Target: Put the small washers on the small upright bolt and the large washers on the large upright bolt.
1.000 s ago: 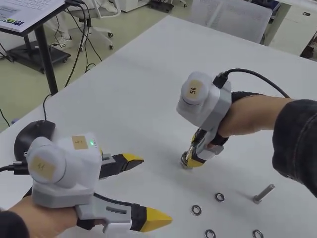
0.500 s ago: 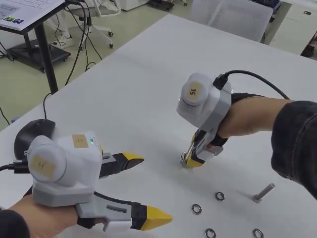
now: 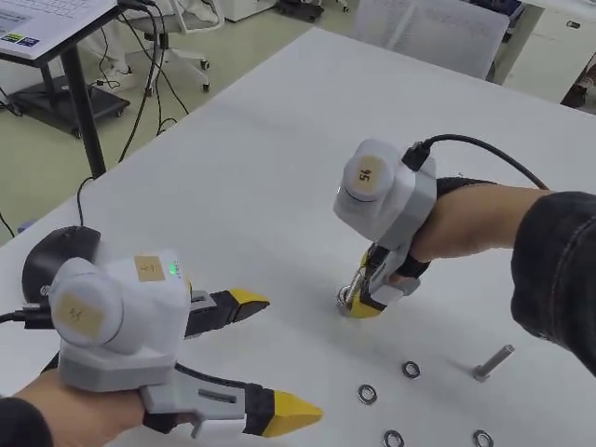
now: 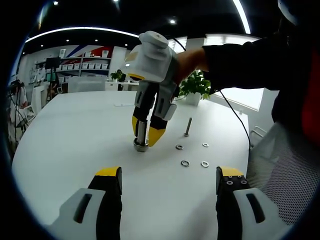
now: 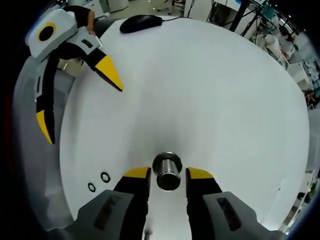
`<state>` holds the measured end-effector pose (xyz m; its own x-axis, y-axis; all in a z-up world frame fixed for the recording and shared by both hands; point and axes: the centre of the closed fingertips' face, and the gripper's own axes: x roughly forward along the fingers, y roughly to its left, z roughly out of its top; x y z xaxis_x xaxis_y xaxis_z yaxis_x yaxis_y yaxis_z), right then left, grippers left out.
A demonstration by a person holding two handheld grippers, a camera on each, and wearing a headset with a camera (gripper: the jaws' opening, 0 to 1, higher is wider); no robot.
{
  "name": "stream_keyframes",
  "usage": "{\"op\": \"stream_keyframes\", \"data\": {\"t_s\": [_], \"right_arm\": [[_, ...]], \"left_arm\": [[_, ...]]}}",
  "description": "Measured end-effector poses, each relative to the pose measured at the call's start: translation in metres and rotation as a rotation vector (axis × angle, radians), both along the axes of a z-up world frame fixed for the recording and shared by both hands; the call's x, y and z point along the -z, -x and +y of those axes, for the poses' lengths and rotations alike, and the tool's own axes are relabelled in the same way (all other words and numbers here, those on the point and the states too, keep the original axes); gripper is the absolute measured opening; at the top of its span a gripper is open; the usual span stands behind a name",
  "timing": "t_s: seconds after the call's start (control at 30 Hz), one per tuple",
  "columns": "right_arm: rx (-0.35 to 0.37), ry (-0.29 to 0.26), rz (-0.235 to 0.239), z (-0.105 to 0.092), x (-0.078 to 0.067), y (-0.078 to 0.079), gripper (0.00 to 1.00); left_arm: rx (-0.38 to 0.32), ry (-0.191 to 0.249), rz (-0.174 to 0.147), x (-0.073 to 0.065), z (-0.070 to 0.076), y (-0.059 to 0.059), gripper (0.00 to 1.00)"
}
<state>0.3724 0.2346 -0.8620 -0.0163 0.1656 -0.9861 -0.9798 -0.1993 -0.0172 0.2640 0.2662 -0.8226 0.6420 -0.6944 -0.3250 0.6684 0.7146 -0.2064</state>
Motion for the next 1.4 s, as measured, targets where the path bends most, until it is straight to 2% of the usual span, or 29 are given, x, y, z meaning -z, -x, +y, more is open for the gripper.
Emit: {"op": "stream_keyframes", "data": {"t_s": [0.6, 1.4], "right_arm": [[0.043, -0.004, 0.005, -0.019, -0.002, 0.003, 0.29], [0.097, -0.04, -0.003, -0.043, -0.012, 0.025, 0.29]], "left_arm": [[0.019, -0.009, 0.002, 0.0, -0.004, 0.002, 0.77], [0.078, -0.026, 0.002, 0.0, -0.015, 0.006, 0.76]]}}
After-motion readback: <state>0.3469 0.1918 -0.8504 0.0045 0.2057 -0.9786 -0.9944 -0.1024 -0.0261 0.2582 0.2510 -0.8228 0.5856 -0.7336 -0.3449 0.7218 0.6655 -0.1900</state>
